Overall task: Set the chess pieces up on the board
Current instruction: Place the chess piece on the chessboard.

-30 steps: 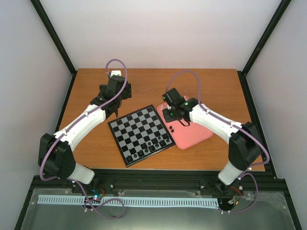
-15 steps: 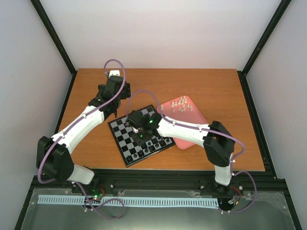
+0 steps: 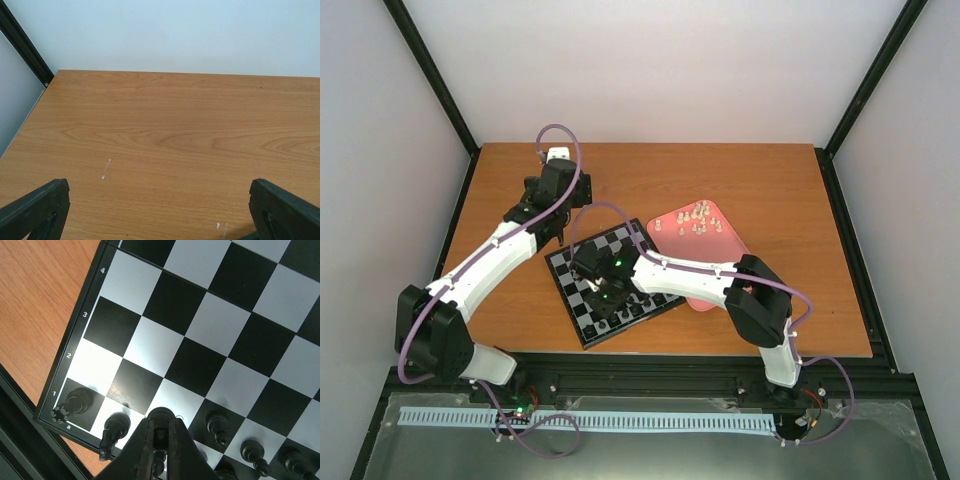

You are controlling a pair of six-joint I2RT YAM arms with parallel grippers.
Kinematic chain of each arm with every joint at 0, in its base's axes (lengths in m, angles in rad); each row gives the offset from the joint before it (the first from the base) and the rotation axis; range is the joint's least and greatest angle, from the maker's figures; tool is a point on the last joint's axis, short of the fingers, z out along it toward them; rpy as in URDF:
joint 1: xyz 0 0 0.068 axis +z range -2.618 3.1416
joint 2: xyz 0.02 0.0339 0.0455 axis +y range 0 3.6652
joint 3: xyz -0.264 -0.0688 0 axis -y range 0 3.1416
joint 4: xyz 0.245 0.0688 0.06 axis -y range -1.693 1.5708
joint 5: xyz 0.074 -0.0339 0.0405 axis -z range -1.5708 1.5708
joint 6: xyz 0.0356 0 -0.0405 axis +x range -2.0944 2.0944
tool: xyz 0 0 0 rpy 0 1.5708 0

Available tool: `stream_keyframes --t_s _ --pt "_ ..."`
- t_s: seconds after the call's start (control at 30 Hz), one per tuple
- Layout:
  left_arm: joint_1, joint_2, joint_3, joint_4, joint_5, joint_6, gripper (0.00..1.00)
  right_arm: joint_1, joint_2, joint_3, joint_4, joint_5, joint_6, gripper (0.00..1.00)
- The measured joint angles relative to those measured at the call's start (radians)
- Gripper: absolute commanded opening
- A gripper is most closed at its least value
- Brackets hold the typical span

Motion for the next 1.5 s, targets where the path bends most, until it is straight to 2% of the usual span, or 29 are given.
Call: stream_keyframes --t_s 1.5 --pt "0.0 -0.016 -0.013 0.001 -0.001 0.0 1.0 -0.025 0.06 -0.047 0.061 -0.027 0.0 0.05"
